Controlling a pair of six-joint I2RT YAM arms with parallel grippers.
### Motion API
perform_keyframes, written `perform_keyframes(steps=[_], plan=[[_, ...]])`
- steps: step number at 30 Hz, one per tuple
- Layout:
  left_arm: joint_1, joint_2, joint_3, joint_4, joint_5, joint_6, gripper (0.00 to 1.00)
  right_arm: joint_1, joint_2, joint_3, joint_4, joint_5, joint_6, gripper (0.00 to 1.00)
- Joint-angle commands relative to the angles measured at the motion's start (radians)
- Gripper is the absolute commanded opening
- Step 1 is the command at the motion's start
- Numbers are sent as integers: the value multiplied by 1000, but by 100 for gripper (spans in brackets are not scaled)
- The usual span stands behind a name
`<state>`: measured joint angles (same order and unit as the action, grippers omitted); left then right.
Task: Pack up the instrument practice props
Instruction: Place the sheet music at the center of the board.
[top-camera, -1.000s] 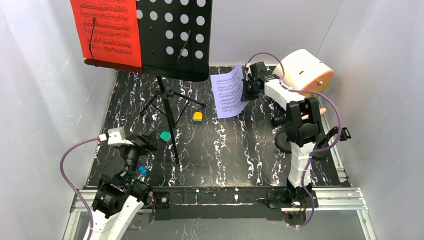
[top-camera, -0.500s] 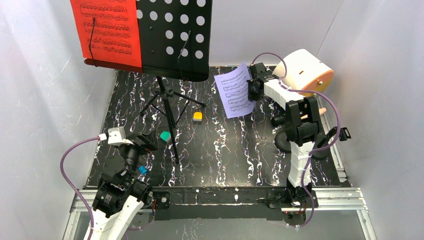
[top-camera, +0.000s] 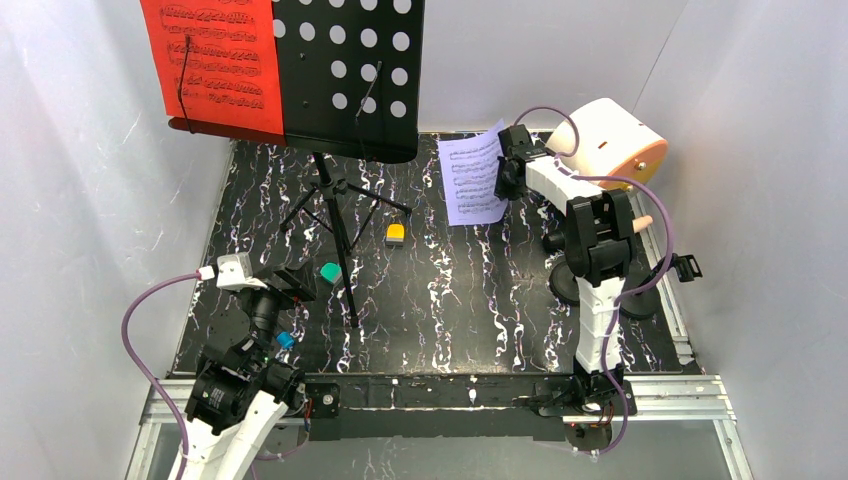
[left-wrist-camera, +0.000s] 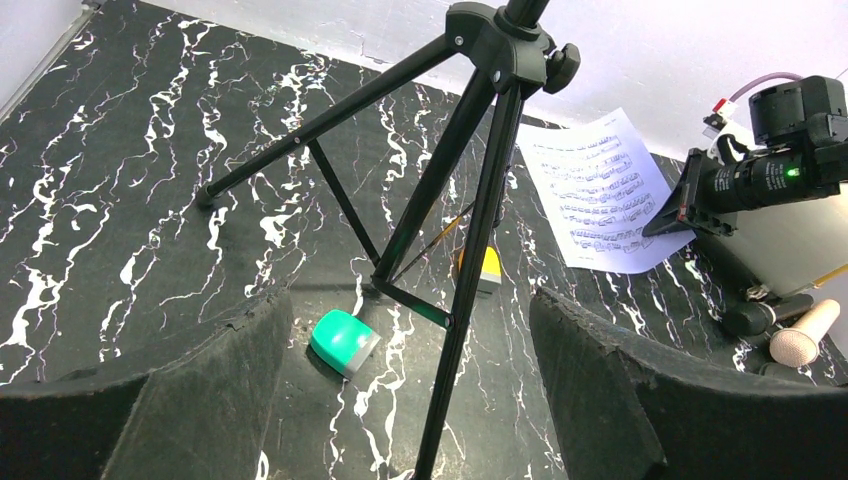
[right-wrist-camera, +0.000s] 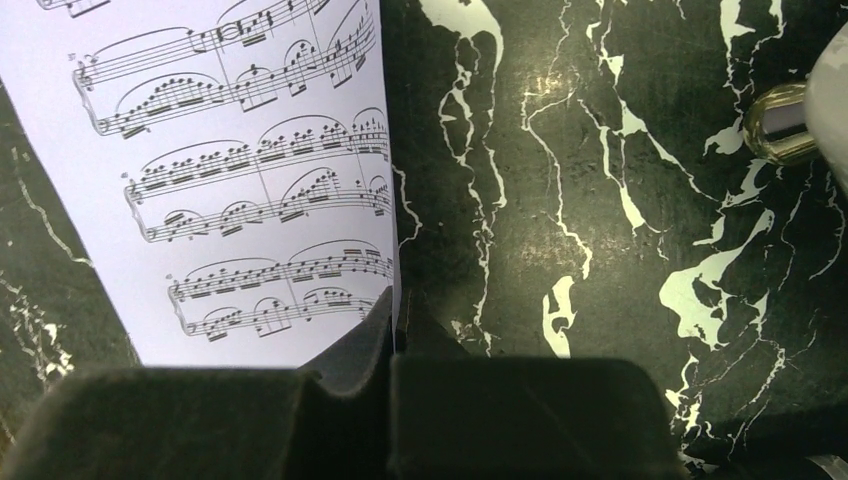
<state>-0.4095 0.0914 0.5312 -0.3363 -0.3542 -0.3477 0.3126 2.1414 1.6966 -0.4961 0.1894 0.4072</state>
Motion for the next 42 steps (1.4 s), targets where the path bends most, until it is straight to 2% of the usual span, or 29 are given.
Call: perform_keyframes(steps=[1,6,11,18,21,25,29,34,42], plan=[[7,16,4,26,5,7,86,-8,12,38,9,55,39,5],[10,20,1,30,18,9,86,-9,6,33,7,72,39,11],[12,39,3,34,42,13,86,-10,-12,31,0,93,30,41],[15,65,-4,45,77,9,87,-10,-87,-13,-8,138,9,59],[15,90,-5,55,107,13,87,-10,-139,-46,-7,157,-1,73],[15,142,-4,63,156,16,87,-6,-233,-113,-3,189,-16,84],[15,193,0,64,192,7,87,11,-363,-224,28,177,-36,90],[15,250,0,64,236,-8,87,55,-585,-419,130,61,-63,92],[15,399,-9,16,203,-122,87,214,-935,-754,301,-8,-10,94]])
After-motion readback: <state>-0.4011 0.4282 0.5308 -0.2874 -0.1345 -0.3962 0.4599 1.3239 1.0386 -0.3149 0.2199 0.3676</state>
